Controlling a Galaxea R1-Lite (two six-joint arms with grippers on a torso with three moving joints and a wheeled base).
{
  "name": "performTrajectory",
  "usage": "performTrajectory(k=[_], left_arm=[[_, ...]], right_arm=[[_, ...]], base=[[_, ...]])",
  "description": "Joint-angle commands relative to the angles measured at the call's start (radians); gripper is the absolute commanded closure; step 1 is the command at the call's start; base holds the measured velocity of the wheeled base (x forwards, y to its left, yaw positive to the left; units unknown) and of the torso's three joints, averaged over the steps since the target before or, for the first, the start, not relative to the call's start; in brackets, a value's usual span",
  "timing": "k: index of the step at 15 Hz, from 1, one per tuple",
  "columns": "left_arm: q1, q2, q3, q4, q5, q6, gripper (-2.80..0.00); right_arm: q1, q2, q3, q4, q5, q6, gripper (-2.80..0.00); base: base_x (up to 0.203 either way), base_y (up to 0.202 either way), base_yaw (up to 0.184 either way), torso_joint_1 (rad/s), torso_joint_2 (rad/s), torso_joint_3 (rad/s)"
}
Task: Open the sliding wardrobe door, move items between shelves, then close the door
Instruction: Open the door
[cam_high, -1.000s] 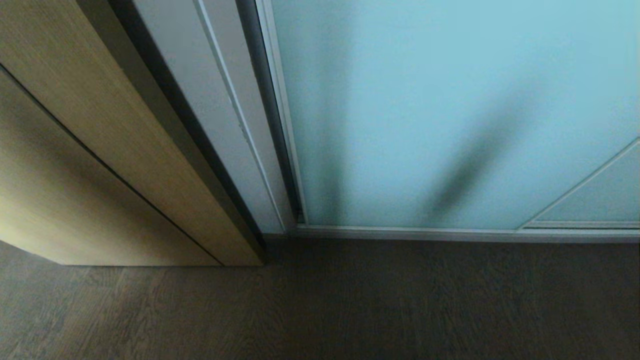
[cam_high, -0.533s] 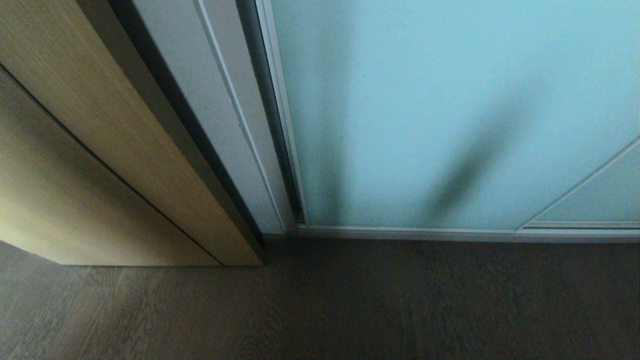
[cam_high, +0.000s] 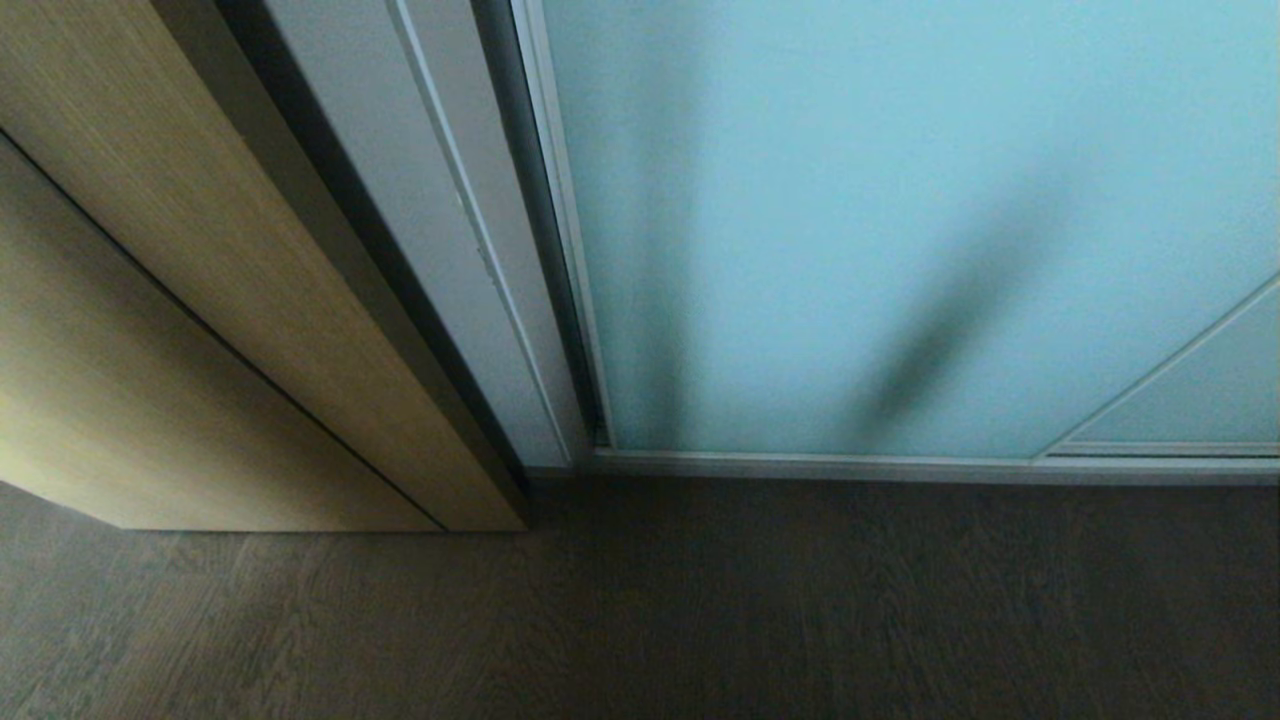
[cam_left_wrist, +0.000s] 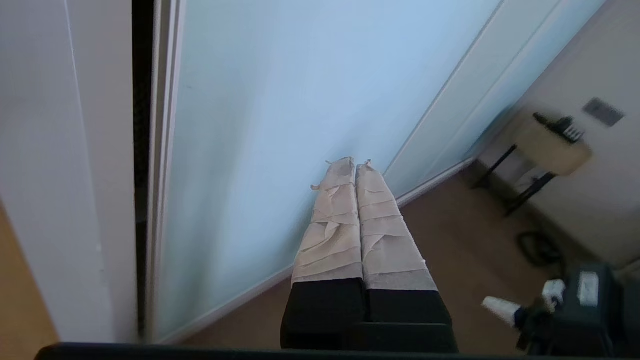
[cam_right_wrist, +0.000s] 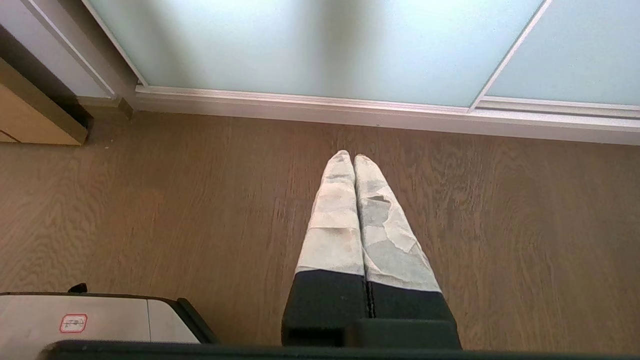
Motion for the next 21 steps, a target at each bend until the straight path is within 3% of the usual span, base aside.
performTrajectory(k=[1, 7, 11, 14, 17, 21], left_arm=[[-0.009, 0.077, -0.057, 0.001, -0.008, -0.038, 0.00], [-0.064, 0.181, -0.157, 0.003, 0.009, -0.034, 0.00], [-0.064, 0.185, -0.154, 0.003, 0.085, -0.031, 0.00], [-0.064, 0.183, -0.153, 0.002, 0.251, -0.024, 0.00], [-0.064, 0.146, -0.095, 0.003, 0.415, 0.074, 0.00], [-0.081, 0.120, 0.017, -0.013, 0.499, 0.167, 0.00]], right_arm=[[0.000, 0.001, 0.000, 0.000, -0.001, 0.000, 0.00], [0.000, 0.001, 0.000, 0.000, -0.001, 0.000, 0.00], [0.000, 0.001, 0.000, 0.000, -0.001, 0.000, 0.00], [0.000, 0.001, 0.000, 0.000, 0.000, 0.000, 0.00], [0.000, 0.001, 0.000, 0.000, -0.001, 0.001, 0.00], [0.000, 0.001, 0.000, 0.000, 0.000, 0.000, 0.00]], base=[[0.000, 0.000, 0.000, 0.000, 0.00, 0.000], [0.000, 0.000, 0.000, 0.000, 0.00, 0.000], [0.000, 0.000, 0.000, 0.000, 0.00, 0.000], [0.000, 0.000, 0.000, 0.000, 0.00, 0.000], [0.000, 0.000, 0.000, 0.000, 0.00, 0.000], [0.000, 0.000, 0.000, 0.000, 0.00, 0.000]])
